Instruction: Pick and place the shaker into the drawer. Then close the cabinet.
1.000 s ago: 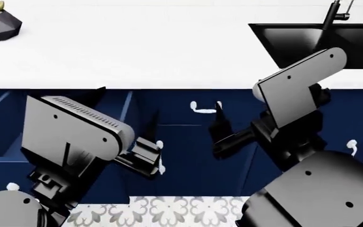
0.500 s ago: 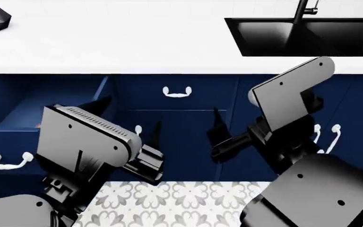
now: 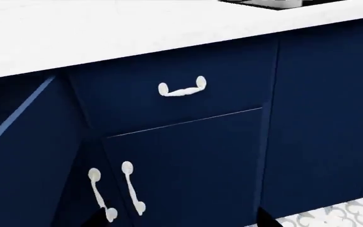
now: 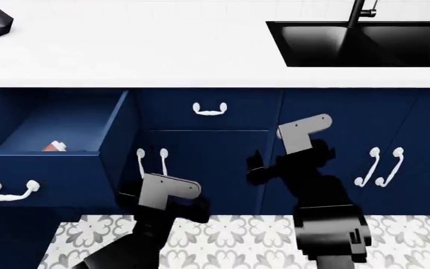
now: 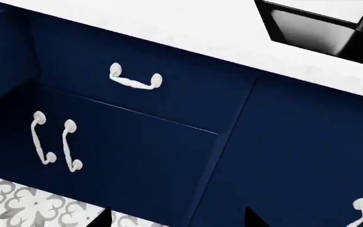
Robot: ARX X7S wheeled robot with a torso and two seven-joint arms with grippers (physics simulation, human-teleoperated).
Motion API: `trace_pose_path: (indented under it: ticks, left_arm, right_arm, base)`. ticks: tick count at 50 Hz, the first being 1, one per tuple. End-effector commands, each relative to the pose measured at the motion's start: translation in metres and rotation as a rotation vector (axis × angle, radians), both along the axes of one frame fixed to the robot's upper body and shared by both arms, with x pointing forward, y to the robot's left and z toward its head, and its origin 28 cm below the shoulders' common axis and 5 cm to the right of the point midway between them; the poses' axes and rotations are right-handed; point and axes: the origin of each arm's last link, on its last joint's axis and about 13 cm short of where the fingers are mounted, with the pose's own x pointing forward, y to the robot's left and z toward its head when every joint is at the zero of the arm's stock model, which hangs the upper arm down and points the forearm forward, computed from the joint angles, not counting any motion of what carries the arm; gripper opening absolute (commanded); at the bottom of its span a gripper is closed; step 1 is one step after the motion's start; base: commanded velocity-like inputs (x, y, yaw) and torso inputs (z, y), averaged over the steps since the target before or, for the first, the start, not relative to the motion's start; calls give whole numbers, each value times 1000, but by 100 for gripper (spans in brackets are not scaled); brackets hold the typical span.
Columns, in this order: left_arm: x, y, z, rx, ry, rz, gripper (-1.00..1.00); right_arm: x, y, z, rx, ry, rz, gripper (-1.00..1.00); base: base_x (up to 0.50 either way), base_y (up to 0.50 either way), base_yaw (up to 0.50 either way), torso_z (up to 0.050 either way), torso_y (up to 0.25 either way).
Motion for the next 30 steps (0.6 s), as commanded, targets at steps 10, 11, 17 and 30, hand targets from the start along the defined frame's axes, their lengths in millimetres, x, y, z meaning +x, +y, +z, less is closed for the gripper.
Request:
trace_pose_path:
  ticks: [10, 11, 17, 30]
  left_arm:
    - [-8, 13, -110, 177, 114, 183, 100]
    - [-10, 14, -112, 180, 117, 189, 100]
    - [-6, 16, -115, 165, 108, 199, 100]
    - [5, 23, -116, 212, 7, 307, 100]
  right_arm:
    - [-18, 17, -145, 190, 129, -177, 100]
    - [-19, 18, -149, 194, 121, -142, 100]
    - [-31, 27, -163, 237, 61, -46, 100]
    - [-36, 24, -165, 288, 73, -38, 100]
  base:
    - [0, 0, 0, 0, 0]
    - [0, 0, 0, 0, 0]
    - [0, 0, 0, 0, 0]
    - [0, 0, 0, 0, 0]
